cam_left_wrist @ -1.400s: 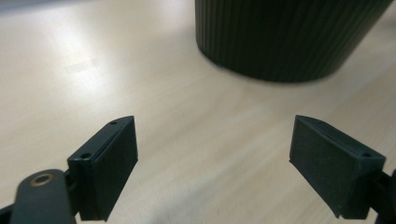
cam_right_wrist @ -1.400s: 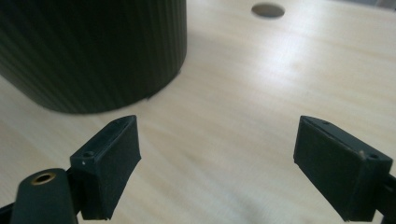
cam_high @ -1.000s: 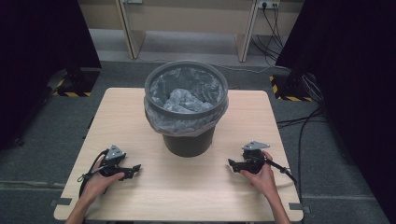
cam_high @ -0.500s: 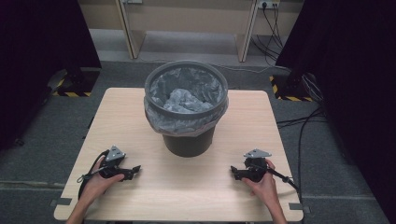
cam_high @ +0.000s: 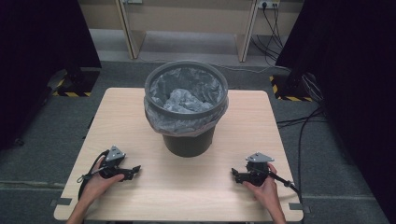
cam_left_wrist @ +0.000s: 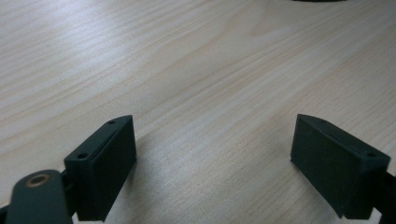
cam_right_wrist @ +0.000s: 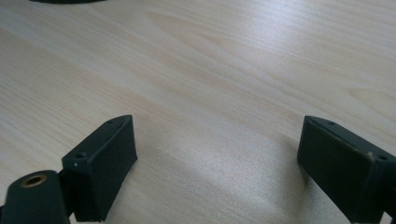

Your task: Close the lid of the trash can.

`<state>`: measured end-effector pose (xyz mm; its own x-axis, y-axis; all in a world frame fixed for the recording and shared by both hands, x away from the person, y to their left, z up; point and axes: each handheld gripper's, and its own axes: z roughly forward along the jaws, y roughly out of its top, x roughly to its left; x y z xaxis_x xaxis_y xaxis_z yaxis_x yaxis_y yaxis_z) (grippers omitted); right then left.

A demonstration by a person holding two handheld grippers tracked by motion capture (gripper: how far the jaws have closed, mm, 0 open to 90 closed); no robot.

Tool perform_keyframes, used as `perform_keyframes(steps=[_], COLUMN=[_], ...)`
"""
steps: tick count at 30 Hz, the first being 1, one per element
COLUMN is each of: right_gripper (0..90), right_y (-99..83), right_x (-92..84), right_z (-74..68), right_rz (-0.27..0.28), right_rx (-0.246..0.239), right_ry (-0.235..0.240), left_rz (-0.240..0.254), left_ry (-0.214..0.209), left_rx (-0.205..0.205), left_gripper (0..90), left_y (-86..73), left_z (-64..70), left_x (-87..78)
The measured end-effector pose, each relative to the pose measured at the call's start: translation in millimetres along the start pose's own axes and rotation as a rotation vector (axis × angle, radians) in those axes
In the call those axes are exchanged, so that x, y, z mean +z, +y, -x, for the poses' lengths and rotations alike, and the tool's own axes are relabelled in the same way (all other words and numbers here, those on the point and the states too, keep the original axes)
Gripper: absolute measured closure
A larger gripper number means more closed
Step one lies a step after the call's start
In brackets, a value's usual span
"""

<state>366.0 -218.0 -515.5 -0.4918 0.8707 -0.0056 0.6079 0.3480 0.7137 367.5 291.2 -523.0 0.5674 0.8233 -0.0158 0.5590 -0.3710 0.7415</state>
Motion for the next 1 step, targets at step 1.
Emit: perform_keyframes(steps=[1], right_gripper=[11.9], right_y=[0.0], right_x=[0.0], right_z=[-0.1], right_rz=[0.000], right_rx=[0.001], right_ry=[0.000], left_rz=[0.000], left_ry=[0.000], left_rx=[0.000], left_gripper=[13.2], left_y=[0.0], left_z=[0.0], left_x=[-0.1])
